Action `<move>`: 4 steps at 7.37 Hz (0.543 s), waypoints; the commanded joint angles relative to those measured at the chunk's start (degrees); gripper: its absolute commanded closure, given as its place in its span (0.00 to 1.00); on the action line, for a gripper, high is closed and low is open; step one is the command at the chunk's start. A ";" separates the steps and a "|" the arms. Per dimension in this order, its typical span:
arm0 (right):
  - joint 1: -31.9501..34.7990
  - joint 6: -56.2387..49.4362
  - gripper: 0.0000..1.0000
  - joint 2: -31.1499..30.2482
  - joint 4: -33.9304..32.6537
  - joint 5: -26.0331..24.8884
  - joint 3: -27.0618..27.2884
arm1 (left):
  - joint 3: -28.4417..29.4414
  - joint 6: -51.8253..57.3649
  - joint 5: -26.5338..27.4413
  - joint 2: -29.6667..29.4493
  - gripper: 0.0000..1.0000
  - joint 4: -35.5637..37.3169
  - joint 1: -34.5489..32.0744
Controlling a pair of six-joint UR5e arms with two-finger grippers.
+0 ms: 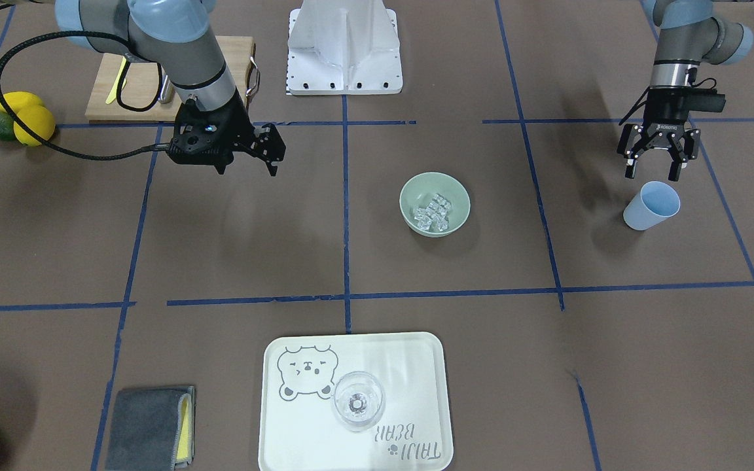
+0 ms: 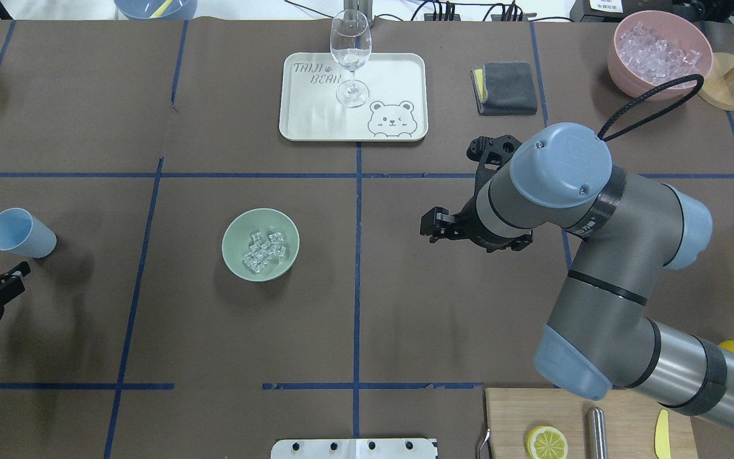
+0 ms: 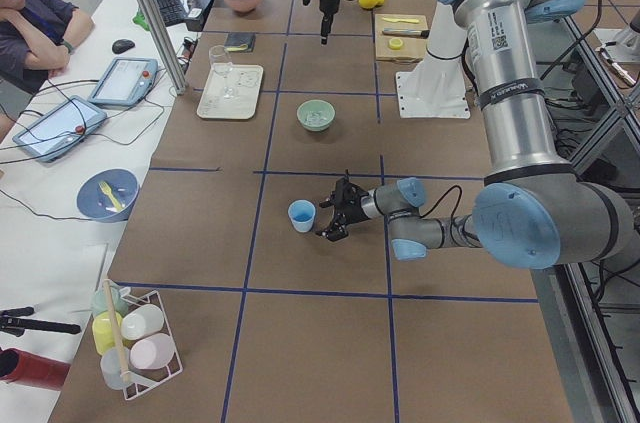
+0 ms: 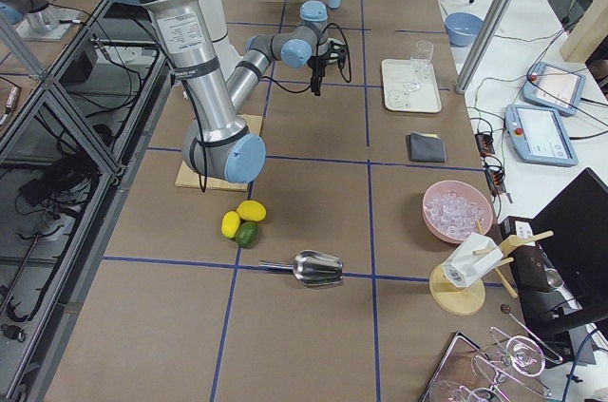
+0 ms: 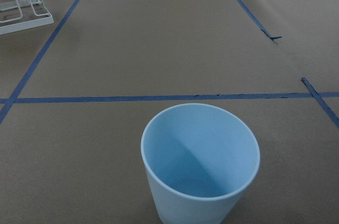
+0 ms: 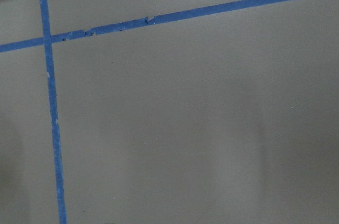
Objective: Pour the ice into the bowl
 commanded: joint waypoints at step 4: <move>-0.78 0.16 0.00 6.54 0.02 -0.16 -5.57 | -15.31 4.45 -18.12 10.54 0.00 0.70 -0.70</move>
